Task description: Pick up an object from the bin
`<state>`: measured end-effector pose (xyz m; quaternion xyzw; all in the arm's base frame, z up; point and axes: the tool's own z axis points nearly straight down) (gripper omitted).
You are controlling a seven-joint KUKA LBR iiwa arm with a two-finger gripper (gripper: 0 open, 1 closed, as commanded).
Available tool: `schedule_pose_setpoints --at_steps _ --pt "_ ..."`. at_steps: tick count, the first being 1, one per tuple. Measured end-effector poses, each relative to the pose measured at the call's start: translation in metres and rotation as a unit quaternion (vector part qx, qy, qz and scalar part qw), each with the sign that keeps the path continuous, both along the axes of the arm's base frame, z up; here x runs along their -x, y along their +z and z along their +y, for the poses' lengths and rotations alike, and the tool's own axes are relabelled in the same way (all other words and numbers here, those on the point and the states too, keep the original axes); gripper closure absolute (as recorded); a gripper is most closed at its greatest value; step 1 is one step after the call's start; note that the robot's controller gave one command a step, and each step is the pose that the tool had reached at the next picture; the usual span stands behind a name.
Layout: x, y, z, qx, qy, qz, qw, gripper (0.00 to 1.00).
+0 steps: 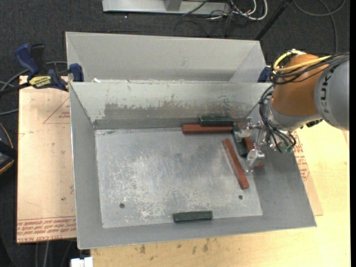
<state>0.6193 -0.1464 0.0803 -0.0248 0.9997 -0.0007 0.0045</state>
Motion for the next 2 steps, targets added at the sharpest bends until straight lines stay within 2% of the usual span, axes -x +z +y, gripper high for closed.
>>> schedule_pose_setpoints --at_steps 1,2 --pt "0.0 0.0 0.0 0.0 0.0 -0.0009 1.0 0.0" --pt "-0.005 0.011 -0.002 0.001 0.093 0.0021 0.9957 0.0"
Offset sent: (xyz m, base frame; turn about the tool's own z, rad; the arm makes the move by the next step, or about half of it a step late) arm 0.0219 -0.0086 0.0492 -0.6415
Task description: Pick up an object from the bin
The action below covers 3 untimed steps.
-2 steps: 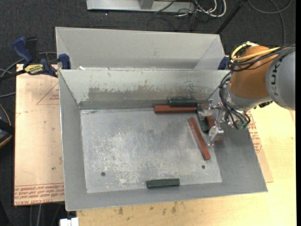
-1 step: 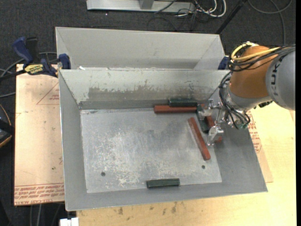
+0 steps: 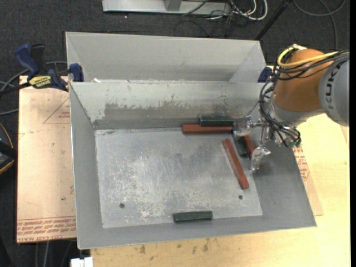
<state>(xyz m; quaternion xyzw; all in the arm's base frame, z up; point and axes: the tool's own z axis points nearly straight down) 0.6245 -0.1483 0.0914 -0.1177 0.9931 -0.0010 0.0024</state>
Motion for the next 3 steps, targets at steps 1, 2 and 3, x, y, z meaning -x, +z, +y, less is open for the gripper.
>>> schedule_pose_setpoints --at_steps 1,2,3 --pt "-0.009 0.001 0.003 -0.006 0.081 0.0055 0.9966 0.0" --pt "-0.014 -0.005 0.002 -0.007 -0.018 0.0063 0.9998 0.0" --pt "-0.026 -0.018 0.01 -0.016 0.35 0.0122 0.9365 1.0"
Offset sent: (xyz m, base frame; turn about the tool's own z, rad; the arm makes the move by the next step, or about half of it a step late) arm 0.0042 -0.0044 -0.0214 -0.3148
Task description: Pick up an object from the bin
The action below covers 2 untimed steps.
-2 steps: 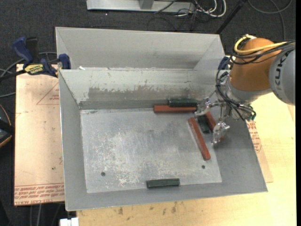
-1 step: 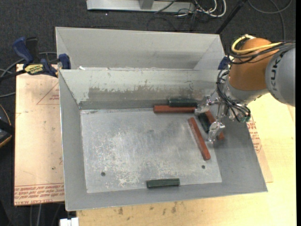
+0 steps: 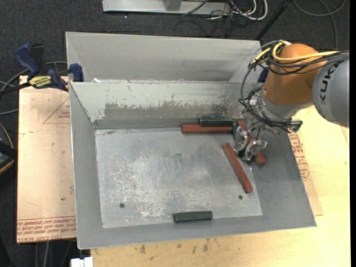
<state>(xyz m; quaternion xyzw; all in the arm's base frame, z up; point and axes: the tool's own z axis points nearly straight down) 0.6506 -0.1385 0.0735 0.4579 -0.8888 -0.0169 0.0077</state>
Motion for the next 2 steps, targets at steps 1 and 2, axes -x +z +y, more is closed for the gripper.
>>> schedule_pose_setpoints --at_steps 1,2 --pt "0.0 0.0 0.0 0.0 0.0 -0.0001 1.0 1.0" --pt "0.0 0.058 -0.004 0.01 0.018 -0.0189 0.9996 0.0"
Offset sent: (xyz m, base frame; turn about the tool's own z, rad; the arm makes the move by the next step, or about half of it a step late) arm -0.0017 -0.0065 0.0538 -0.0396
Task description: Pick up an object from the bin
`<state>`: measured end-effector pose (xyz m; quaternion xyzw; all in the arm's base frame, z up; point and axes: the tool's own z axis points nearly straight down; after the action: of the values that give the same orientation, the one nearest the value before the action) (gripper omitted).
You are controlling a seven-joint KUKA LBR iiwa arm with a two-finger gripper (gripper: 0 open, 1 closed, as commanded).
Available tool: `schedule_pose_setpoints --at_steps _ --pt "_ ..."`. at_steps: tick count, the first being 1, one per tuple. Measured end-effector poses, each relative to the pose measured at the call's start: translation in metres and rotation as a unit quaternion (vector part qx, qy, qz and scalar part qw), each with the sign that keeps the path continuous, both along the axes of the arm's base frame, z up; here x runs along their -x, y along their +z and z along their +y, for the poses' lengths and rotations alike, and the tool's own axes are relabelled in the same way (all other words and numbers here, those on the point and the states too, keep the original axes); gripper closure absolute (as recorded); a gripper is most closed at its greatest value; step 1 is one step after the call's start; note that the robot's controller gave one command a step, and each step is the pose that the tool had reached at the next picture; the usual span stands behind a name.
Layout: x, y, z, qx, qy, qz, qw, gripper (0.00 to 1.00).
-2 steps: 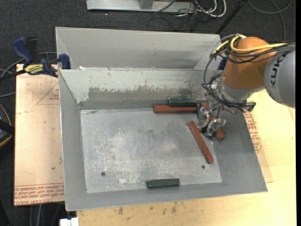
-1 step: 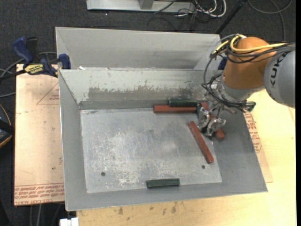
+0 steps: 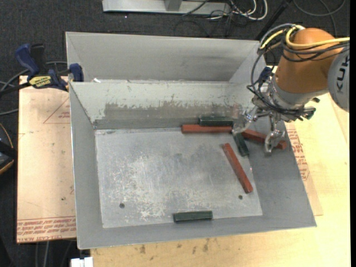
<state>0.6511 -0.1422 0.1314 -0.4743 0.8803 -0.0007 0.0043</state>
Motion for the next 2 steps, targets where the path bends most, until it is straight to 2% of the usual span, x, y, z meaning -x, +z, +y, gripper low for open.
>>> schedule_pose_setpoints --at_steps 1,2 --pt "0.0014 -0.0039 -0.0017 0.0 -0.001 0.0025 1.0 1.0" --pt "0.0013 -0.0039 -0.0014 -0.001 -0.001 0.0024 1.0 0.0"
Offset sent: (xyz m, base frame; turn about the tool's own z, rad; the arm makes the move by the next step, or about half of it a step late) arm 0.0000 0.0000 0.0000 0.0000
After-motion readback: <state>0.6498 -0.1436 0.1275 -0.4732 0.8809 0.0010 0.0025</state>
